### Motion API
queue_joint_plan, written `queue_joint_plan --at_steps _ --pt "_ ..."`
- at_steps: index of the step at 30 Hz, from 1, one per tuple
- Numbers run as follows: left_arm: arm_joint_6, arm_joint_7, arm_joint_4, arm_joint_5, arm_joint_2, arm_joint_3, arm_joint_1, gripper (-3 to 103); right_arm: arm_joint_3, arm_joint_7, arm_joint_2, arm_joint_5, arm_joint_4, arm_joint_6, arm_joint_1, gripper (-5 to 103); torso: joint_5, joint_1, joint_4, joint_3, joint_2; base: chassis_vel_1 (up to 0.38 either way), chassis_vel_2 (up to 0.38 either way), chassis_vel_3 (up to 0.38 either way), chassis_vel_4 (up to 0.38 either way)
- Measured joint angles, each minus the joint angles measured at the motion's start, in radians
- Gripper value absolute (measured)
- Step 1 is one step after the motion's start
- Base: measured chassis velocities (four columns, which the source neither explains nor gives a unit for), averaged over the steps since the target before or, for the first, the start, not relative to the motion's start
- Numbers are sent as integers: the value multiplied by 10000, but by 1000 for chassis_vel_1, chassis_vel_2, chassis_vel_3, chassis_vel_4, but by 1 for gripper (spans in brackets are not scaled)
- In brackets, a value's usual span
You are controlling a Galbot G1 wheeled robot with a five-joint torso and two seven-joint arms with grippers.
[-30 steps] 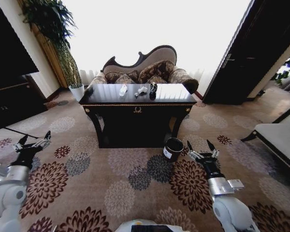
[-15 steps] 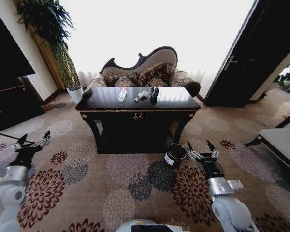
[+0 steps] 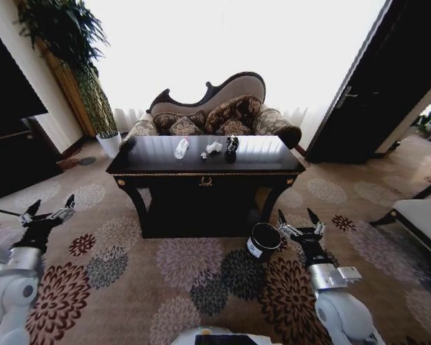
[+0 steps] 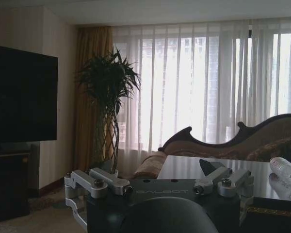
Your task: Move to the front of the table and place the trash on the table into the trash bin.
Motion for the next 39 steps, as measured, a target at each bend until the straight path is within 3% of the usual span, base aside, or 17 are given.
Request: queue_joint_plan --at_steps 39 --pt "32 66 -90 -368 220 -349 -44 100 203 7 -96 145 130 16 12 100 0 1 0 0 -2 -166 162 161 -156"
